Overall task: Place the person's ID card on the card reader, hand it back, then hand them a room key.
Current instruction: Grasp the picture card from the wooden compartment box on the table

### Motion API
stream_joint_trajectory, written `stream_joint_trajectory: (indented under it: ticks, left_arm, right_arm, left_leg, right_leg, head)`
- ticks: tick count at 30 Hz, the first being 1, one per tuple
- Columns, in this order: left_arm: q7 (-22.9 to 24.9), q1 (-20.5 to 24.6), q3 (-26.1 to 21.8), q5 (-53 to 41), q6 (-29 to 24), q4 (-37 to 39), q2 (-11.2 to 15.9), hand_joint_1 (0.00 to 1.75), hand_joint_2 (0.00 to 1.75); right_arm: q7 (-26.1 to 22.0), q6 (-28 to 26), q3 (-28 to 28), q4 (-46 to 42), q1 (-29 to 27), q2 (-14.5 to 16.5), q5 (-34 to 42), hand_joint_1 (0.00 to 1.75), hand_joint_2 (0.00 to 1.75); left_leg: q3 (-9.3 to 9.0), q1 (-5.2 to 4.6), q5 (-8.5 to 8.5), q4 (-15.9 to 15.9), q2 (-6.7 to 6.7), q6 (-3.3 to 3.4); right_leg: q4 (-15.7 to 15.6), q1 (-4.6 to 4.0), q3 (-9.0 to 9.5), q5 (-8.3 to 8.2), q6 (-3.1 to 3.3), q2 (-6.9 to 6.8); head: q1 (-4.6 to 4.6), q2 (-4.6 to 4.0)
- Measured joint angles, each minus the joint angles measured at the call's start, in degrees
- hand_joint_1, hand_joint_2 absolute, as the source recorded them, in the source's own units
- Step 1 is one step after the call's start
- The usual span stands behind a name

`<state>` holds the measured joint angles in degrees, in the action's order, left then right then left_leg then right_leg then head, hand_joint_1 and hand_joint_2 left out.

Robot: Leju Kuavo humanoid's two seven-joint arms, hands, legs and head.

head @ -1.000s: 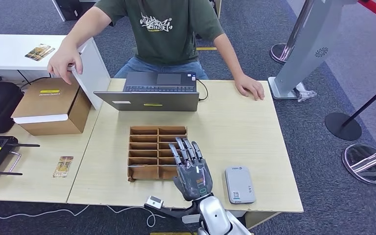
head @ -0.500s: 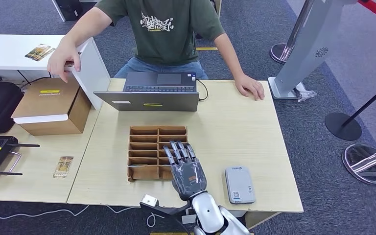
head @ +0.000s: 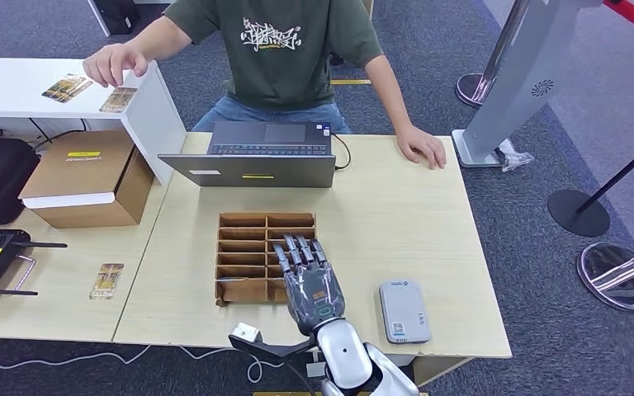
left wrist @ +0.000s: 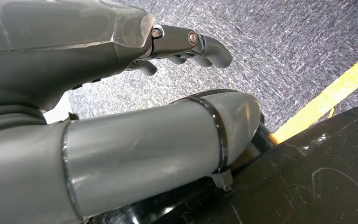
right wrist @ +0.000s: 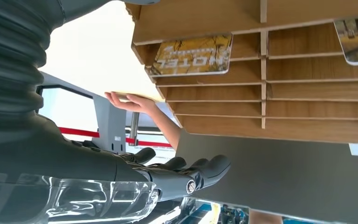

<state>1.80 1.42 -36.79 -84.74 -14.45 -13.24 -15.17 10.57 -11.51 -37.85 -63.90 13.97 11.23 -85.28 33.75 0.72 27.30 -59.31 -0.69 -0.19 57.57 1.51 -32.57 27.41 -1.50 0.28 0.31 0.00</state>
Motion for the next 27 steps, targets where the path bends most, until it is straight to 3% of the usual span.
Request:
stream_joint_trajectory:
  ticks: [10, 27]
  left_arm:
    - [-0.01, 0.0, 0.0, -0.5, 0.1, -0.01, 0.0, 0.0, 0.0]
    - [0.42, 0.04, 0.01, -1.5, 0.85, -0.01, -0.01, 0.0, 0.0]
  right_arm:
    - [-0.52, 1.44, -0.39, -2.92, -0.41, 0.0, 0.16, 0.0, 1.75]
    - [-1.36, -1.18, -0.4, -1.83, 1.53, 0.04, 1.59, 0.0, 1.75]
  left_leg:
    - [0.0, 0.0, 0.0, 0.0, 0.0, 0.0]
    - [0.0, 0.0, 0.0, 0.0, 0.0, 0.0]
  right_leg:
    - [0.0, 0.0, 0.0, 0.0, 0.0, 0.0]
    - [0.0, 0.0, 0.0, 0.0, 0.0, 0.0]
  head:
    - [0.0, 0.0]
    - [0.0, 0.0]
